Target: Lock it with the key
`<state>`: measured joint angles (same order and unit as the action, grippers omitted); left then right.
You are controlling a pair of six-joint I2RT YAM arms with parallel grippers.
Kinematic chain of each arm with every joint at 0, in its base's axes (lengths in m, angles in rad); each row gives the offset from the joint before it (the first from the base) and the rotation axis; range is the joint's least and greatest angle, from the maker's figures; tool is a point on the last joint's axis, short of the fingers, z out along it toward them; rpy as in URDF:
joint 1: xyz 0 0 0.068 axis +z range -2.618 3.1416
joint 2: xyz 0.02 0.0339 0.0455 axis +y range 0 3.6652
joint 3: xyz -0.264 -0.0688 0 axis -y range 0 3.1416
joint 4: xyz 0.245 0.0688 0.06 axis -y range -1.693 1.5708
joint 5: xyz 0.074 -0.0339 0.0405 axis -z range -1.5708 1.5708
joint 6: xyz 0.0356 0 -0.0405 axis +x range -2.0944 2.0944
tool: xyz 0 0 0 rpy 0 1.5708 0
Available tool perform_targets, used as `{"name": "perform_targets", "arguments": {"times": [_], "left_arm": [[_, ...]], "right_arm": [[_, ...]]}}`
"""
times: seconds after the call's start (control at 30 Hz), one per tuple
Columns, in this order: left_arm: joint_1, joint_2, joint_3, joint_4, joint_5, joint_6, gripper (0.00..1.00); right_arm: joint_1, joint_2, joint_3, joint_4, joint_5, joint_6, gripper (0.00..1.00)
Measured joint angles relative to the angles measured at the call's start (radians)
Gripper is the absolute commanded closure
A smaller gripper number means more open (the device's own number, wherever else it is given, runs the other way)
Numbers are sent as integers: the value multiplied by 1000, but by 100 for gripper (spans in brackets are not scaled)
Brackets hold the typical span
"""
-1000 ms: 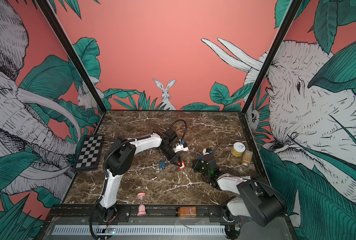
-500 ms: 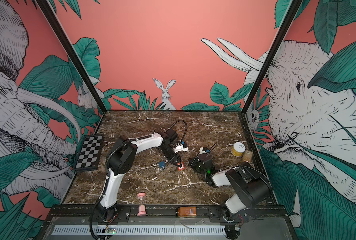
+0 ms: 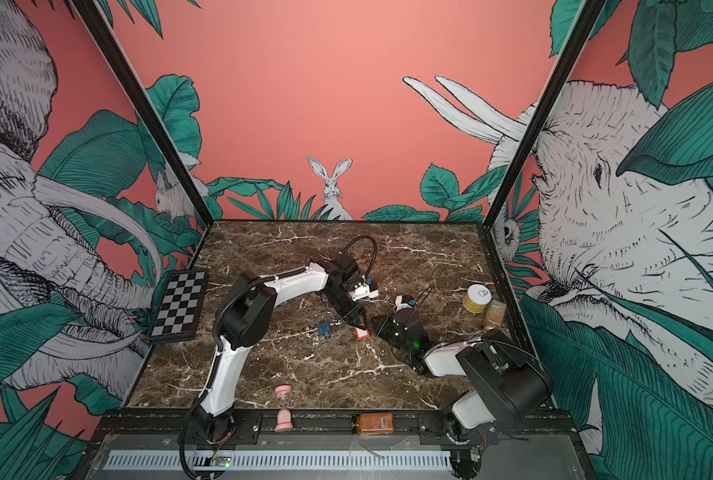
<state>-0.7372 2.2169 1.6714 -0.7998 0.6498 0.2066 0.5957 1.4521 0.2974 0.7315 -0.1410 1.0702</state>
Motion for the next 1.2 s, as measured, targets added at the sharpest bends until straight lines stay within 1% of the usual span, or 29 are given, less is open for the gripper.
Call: {"name": "perform_targets", "arguments": {"times": [0.17, 0.2, 0.4, 0.47, 0.63, 0.8, 0.9, 1.0, 1.13, 1.17, 1.2], "left_arm": [[0, 0, 4, 7, -6, -6, 34], [0, 0, 3, 8, -6, -7, 30], [10, -10, 3, 33, -40, -26, 28], [17, -14, 1, 47, -58, -31, 28], [48, -63, -46, 95, -122, -64, 28], [95, -209, -173, 219, -251, -153, 27], [119, -345, -307, 337, -325, -211, 27], [124, -486, -449, 443, -396, -272, 28], [119, -651, -610, 560, -453, -353, 27], [119, -688, -647, 587, -461, -373, 27], [118, -721, -680, 610, -469, -391, 25]], "right_arm": [[0, -53, 0, -56, 21, -5, 72], [0, -61, 0, -68, 26, -7, 72], [0, -138, 35, -196, 48, -53, 70], [0, -175, 59, -251, 55, -79, 66], [0, -257, 163, -421, 51, -187, 66], [6, -303, 290, -584, 36, -306, 59], [28, -294, 373, -689, 27, -381, 57], [79, -265, 454, -783, 37, -451, 56], [155, -209, 534, -877, 68, -522, 47], [173, -193, 553, -902, 80, -539, 45], [187, -180, 570, -922, 90, -551, 40]]}}
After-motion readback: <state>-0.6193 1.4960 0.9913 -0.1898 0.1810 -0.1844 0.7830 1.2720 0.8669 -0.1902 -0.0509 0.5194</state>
